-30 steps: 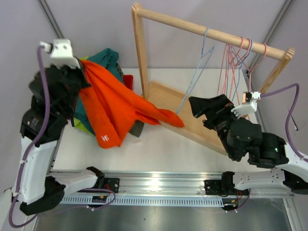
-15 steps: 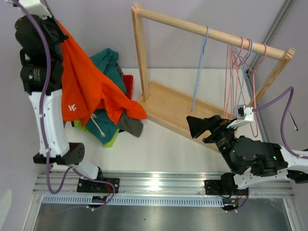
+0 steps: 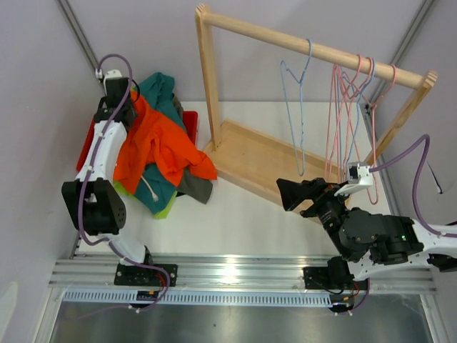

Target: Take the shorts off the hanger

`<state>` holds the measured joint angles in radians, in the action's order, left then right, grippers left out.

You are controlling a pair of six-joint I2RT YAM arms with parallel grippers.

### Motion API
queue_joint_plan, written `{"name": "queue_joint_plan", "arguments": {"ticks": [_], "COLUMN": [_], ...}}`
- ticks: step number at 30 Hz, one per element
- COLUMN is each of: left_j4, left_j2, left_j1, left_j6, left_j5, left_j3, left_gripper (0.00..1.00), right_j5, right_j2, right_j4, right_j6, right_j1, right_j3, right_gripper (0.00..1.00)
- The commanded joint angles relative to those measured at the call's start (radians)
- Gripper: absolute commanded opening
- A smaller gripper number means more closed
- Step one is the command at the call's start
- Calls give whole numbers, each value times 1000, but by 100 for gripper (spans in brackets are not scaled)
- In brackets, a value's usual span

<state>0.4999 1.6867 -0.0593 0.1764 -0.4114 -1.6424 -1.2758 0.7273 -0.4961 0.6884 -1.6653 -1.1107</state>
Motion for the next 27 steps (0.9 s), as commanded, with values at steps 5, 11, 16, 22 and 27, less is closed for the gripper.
{"name": "queue_joint_plan", "arguments": {"ticks": [5, 11, 16, 22, 27], "left_j4": [-95, -69, -53, -171, -183], "left_j2": [-154, -359, -557, -925, -1226], "left_j1": [-22, -22, -20, -14, -13], "left_j6": [140, 91, 38, 110, 160], "left_j5": [49, 175, 458, 743, 821], "left_j3": [151, 150, 199, 551, 789], "left_gripper": [99, 99, 99, 99, 99], "right_j5": [-112, -299, -343, -179, -112], "right_j2": [43, 104, 126, 74, -12], "right_j4": [-13, -154, -38, -264, -387], "right_j6": [74, 68, -226, -98, 6], "right_j1": [-88, -212, -260, -266, -267], "right_j3": [-11, -103, -92, -86, -25], "right_gripper": [95, 96, 99, 99, 99]}}
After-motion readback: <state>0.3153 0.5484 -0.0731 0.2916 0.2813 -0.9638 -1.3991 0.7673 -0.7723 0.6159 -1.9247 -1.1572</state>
